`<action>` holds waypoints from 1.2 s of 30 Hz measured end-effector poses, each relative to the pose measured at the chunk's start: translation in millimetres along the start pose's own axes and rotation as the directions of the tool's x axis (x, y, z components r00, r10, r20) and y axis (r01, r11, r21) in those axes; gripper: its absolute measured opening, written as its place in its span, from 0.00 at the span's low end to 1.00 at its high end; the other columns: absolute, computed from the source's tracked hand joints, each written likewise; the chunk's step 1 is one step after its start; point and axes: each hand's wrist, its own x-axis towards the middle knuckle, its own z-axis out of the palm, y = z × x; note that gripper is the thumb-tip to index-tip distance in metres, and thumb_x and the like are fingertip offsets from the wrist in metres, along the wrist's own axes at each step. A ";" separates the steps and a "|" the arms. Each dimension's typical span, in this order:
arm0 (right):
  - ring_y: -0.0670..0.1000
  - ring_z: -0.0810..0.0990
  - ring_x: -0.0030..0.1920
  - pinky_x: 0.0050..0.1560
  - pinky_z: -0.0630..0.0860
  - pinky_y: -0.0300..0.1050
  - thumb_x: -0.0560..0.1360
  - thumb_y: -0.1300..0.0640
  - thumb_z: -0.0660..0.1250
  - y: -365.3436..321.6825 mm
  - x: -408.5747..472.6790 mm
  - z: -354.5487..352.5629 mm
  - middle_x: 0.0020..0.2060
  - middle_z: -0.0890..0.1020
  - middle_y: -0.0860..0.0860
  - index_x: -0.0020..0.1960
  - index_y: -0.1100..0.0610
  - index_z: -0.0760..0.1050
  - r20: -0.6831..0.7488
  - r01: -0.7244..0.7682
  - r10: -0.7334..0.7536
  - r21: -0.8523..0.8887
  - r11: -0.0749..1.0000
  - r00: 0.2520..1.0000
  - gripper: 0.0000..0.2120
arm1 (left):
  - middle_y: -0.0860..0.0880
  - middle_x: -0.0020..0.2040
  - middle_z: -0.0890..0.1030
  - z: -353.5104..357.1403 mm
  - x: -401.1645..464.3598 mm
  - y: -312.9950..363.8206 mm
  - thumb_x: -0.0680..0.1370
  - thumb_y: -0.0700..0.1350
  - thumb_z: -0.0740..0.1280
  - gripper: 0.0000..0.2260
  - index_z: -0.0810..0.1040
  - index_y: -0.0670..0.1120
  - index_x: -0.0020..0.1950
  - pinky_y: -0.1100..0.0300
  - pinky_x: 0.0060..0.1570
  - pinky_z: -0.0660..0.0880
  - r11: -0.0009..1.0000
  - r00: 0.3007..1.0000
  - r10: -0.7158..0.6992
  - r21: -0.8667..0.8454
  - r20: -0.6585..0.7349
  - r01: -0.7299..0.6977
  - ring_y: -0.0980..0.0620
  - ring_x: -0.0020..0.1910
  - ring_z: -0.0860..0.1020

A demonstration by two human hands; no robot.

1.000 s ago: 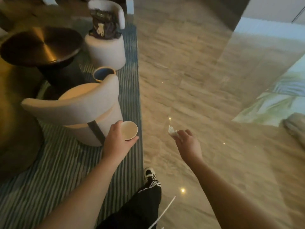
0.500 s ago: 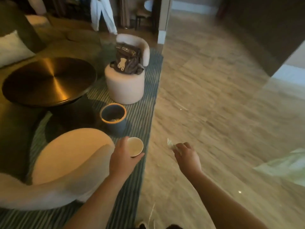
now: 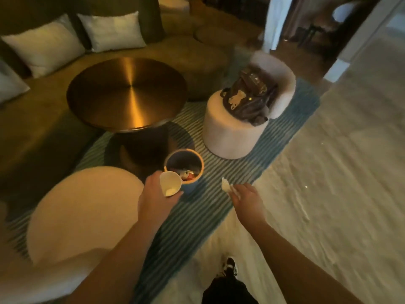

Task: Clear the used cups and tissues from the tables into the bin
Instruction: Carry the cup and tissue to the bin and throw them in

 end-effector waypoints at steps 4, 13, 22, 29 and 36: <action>0.57 0.77 0.52 0.49 0.68 0.42 0.76 0.54 0.66 21.6 95.9 -21.3 0.49 0.80 0.55 0.53 0.57 0.80 0.116 0.127 -0.120 -0.052 0.991 0.986 0.10 | 0.59 0.52 0.69 32.8 39.0 28.8 0.62 0.57 0.77 0.32 0.64 0.60 0.59 0.59 0.44 0.67 0.987 0.978 -0.162 -0.015 -0.133 0.162 0.58 0.49 0.69; 0.56 0.75 0.55 0.53 0.69 0.46 0.78 0.54 0.63 4.0 248.3 3.2 0.52 0.79 0.57 0.57 0.59 0.78 0.367 0.323 -0.287 -0.038 0.946 0.885 0.12 | 0.48 0.62 0.72 78.8 114.5 37.3 0.64 0.58 0.76 0.36 0.63 0.53 0.67 0.56 0.48 0.70 0.882 0.861 -0.457 0.011 -0.226 0.471 0.47 0.58 0.74; 0.57 0.75 0.55 0.53 0.71 0.48 0.79 0.53 0.61 -8.1 367.2 69.9 0.53 0.79 0.57 0.60 0.59 0.77 0.494 0.357 -0.275 -0.079 0.931 0.825 0.15 | 0.46 0.62 0.71 126.0 216.9 -4.8 0.64 0.59 0.76 0.38 0.65 0.50 0.68 0.50 0.53 0.73 0.875 0.872 -0.460 0.081 -0.167 0.477 0.46 0.59 0.72; 0.51 0.74 0.56 0.53 0.69 0.41 0.79 0.51 0.60 21.9 427.5 158.7 0.55 0.78 0.53 0.59 0.56 0.75 0.544 0.337 -0.219 -0.126 0.933 0.810 0.13 | 0.48 0.63 0.70 209.4 277.7 -76.3 0.65 0.53 0.75 0.36 0.63 0.51 0.69 0.53 0.53 0.72 0.804 0.803 -0.595 0.012 0.008 0.595 0.48 0.60 0.71; 0.43 0.74 0.48 0.42 0.63 0.30 0.79 0.51 0.62 54.3 458.9 255.5 0.52 0.79 0.51 0.58 0.55 0.76 0.566 0.420 -0.266 -0.160 0.893 0.781 0.12 | 0.43 0.65 0.72 287.8 305.4 -142.3 0.64 0.48 0.78 0.43 0.60 0.45 0.74 0.45 0.57 0.74 0.775 0.775 -0.631 0.000 0.005 0.631 0.44 0.62 0.72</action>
